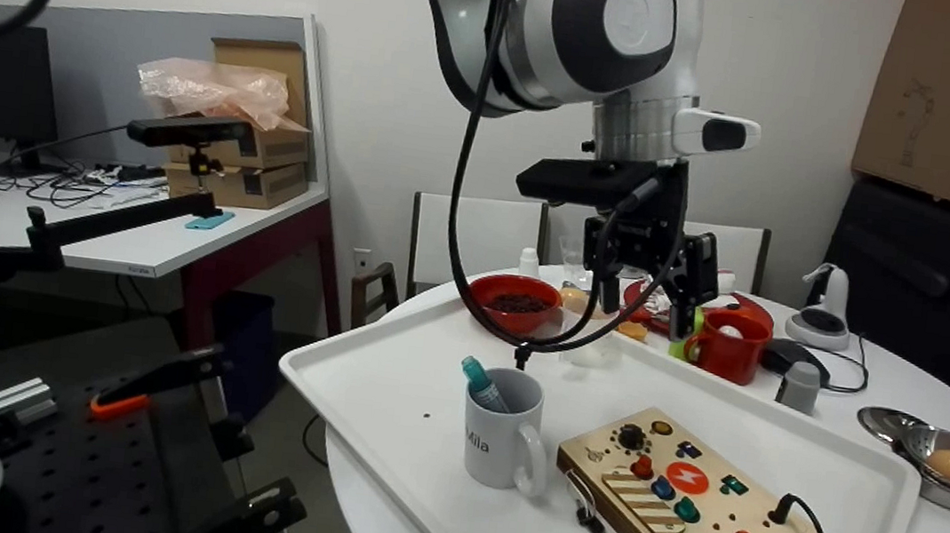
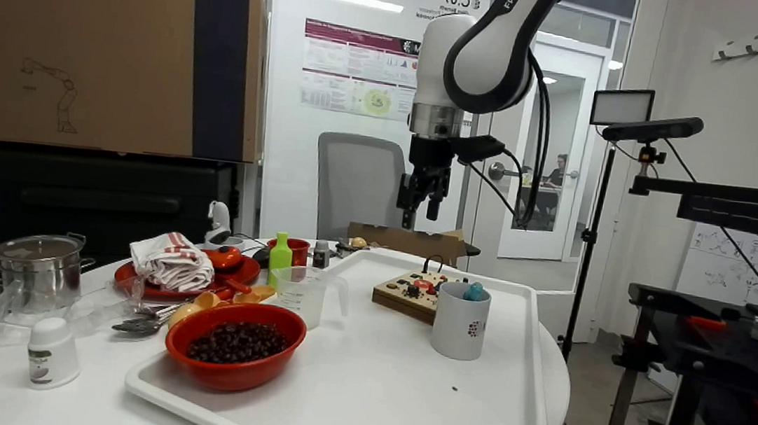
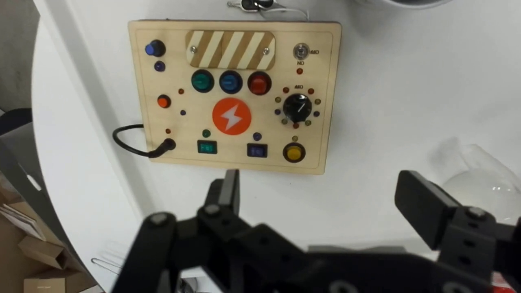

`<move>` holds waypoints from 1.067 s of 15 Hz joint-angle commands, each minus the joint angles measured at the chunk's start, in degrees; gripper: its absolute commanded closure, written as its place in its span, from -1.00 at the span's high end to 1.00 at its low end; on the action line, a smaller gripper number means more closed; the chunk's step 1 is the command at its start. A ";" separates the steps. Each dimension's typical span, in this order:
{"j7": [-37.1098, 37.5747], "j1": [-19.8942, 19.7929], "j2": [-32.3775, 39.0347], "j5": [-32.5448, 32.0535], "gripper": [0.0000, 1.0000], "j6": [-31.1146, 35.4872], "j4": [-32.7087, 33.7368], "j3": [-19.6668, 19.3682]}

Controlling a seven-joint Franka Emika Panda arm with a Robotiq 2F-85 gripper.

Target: Press the yellow button on the object

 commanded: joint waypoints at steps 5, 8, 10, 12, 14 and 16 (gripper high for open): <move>1.40 2.79 7.69 0.65 -0.30 3.18 6.31 -2.24; 0.94 2.11 8.54 1.71 -0.75 2.92 7.10 -2.00; 0.09 1.32 9.49 2.43 -0.86 2.97 7.80 -1.45; -0.37 0.87 10.72 2.87 -0.95 3.08 8.75 -1.17; -0.85 0.39 12.20 3.18 -0.85 3.02 10.14 -0.90; -1.25 -0.08 13.59 3.53 -0.80 2.56 11.57 -0.61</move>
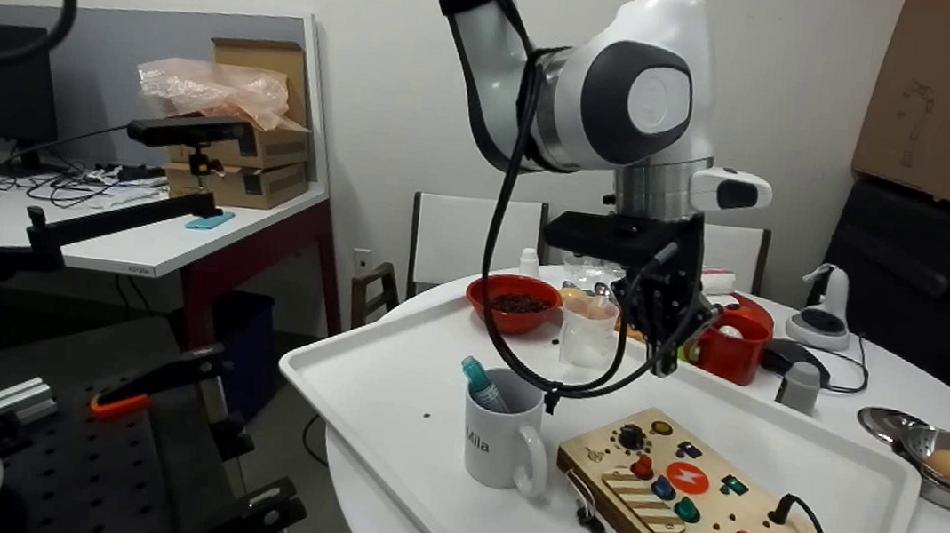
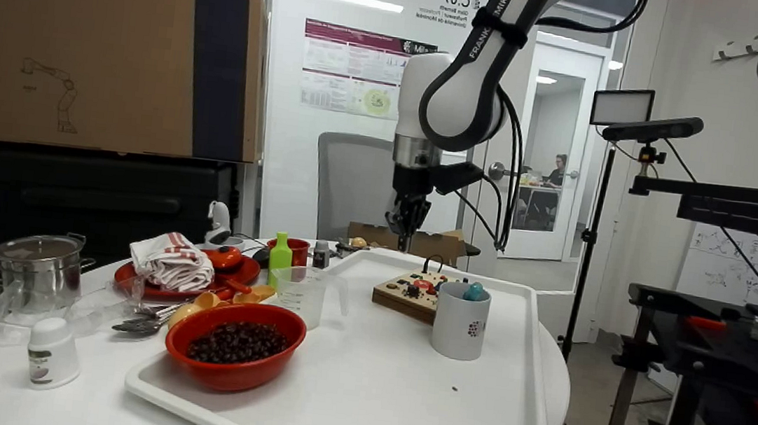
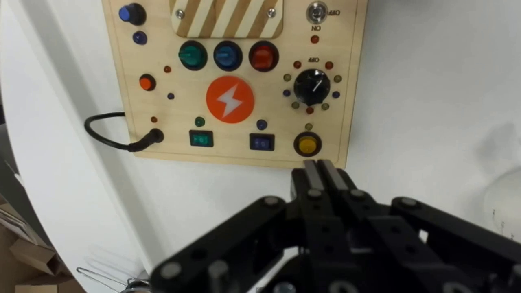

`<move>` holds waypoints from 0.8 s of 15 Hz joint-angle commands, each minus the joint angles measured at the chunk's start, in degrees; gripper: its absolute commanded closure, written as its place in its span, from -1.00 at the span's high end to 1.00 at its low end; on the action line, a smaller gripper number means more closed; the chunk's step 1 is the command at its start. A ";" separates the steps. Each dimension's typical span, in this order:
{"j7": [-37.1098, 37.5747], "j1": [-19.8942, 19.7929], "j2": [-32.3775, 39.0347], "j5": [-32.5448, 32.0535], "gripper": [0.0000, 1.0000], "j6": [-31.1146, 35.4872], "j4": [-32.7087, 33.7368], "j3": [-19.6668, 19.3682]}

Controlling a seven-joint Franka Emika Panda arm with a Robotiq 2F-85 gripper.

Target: Press the yellow button on the object

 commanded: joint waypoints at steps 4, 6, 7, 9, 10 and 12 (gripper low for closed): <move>-1.97 -1.17 5.62 2.42 -0.82 -0.71 5.84 0.79; -1.86 -1.12 6.85 2.51 -0.83 -1.08 7.10 0.61; -1.84 -1.07 7.41 2.51 -0.81 -1.25 7.66 0.53; -1.73 -0.88 8.38 2.39 -0.80 -1.45 8.68 0.28; -1.71 -0.84 8.80 2.37 -0.81 -1.58 9.10 0.24; -1.57 -0.67 9.45 2.35 -0.82 -1.96 9.80 0.13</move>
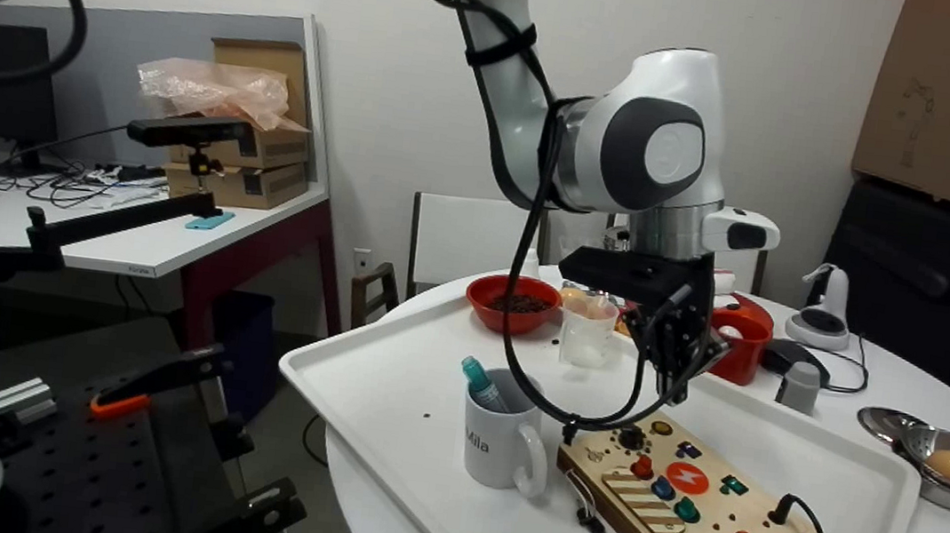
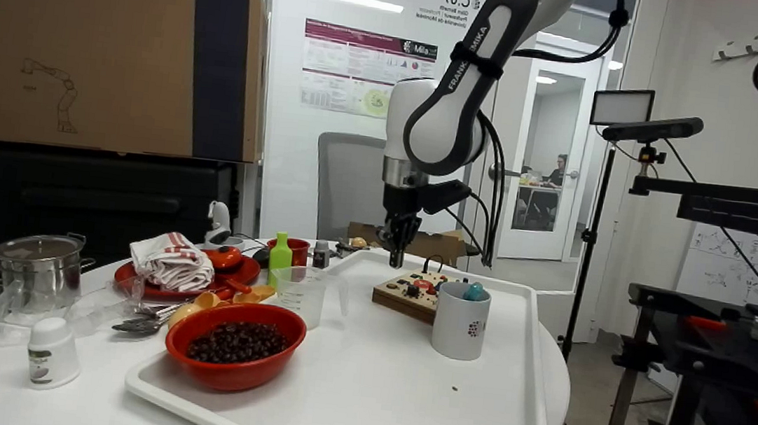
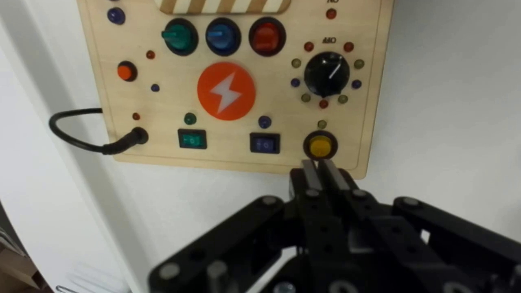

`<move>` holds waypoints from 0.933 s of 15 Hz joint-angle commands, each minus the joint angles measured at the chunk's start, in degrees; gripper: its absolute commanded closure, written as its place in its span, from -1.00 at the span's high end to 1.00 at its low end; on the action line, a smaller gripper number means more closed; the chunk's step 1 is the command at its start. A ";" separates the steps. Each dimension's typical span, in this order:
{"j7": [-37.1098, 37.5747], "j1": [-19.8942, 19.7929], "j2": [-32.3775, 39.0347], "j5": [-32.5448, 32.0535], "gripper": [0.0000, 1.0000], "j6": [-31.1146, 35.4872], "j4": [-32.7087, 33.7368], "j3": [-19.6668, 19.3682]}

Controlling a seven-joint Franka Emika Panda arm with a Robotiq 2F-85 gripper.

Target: Press the yellow button on the object

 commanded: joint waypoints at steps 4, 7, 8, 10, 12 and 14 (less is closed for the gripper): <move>-0.89 0.24 2.95 1.09 -0.82 -2.33 3.71 -0.24; -0.85 0.28 3.53 1.09 -0.82 -2.95 4.24 -0.22; -0.75 0.41 3.71 1.02 -0.82 -3.09 4.36 -0.30; -0.71 0.53 4.05 0.98 -0.82 -3.34 4.65 -0.30; -0.68 0.63 4.37 0.95 -0.82 -3.66 4.95 -0.30; -0.62 0.74 4.54 0.91 -0.82 -4.05 5.20 -0.33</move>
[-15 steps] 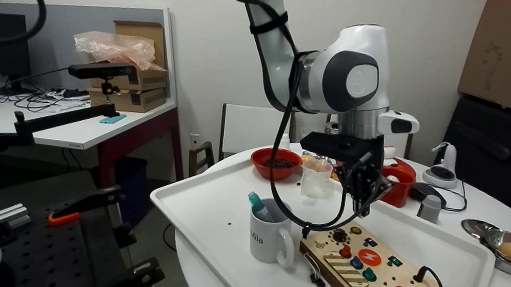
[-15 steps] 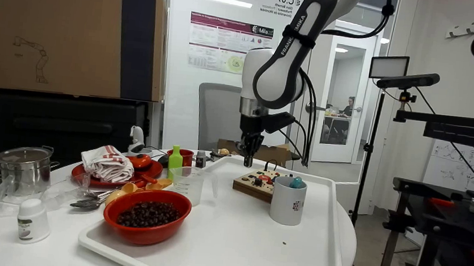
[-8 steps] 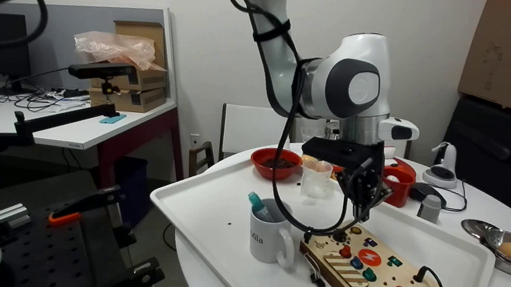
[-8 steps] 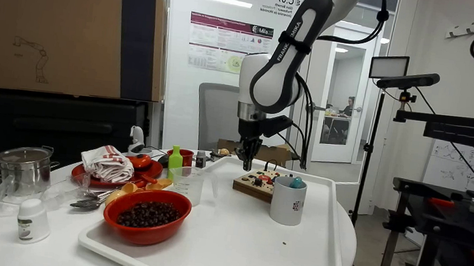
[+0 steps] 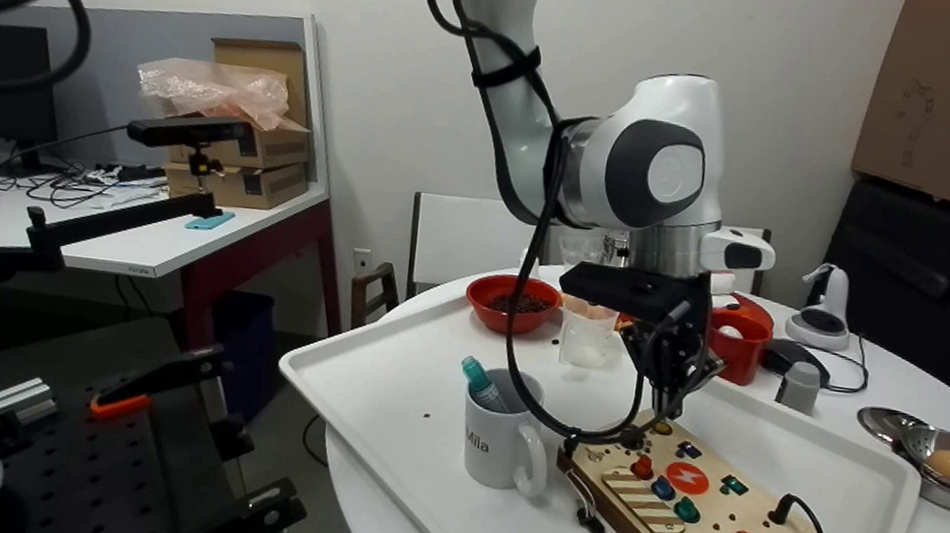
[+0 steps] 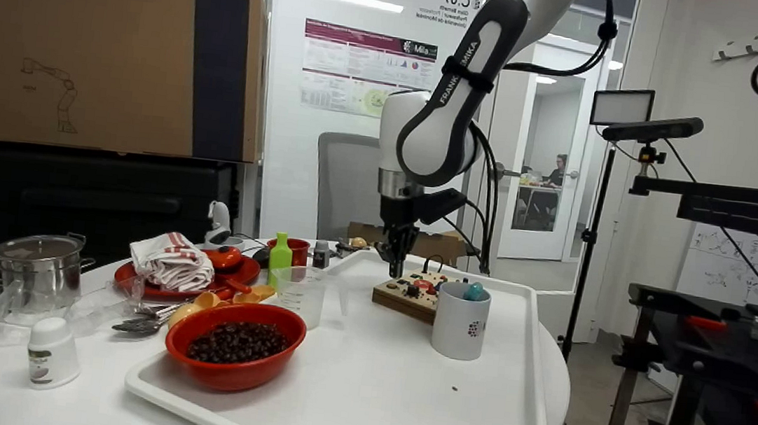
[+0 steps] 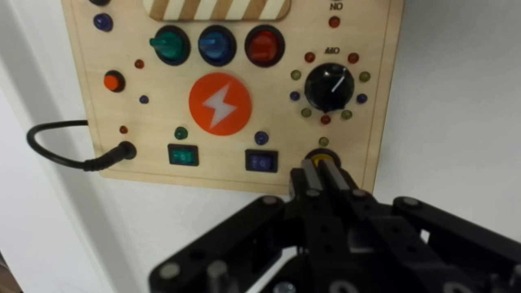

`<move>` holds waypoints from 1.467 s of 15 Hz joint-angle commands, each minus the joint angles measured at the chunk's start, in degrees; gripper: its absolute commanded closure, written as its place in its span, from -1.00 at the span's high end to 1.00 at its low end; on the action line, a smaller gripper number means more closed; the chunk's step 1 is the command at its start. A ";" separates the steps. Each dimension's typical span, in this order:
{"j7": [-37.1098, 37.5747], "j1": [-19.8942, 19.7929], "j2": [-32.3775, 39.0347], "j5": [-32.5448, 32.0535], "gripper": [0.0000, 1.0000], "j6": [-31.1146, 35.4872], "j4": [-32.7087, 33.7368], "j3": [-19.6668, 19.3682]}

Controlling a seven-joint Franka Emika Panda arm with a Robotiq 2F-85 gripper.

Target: Press the yellow button on the object

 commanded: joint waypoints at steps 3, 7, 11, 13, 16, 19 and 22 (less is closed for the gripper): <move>-0.51 0.69 1.40 0.84 -0.82 -2.09 2.37 -0.37; -0.36 0.93 1.59 0.76 -0.82 -2.72 2.58 -0.40; -0.31 1.16 1.94 0.76 -0.82 -3.09 2.93 -0.32; -0.24 1.34 2.28 0.70 -0.82 -3.30 3.21 -0.37; -0.17 1.51 2.81 0.63 -0.82 -3.84 3.72 -0.43; -0.15 1.52 3.43 0.63 -0.82 -4.21 4.08 -0.45; -0.26 1.23 4.17 0.73 -0.82 -3.94 4.31 -0.38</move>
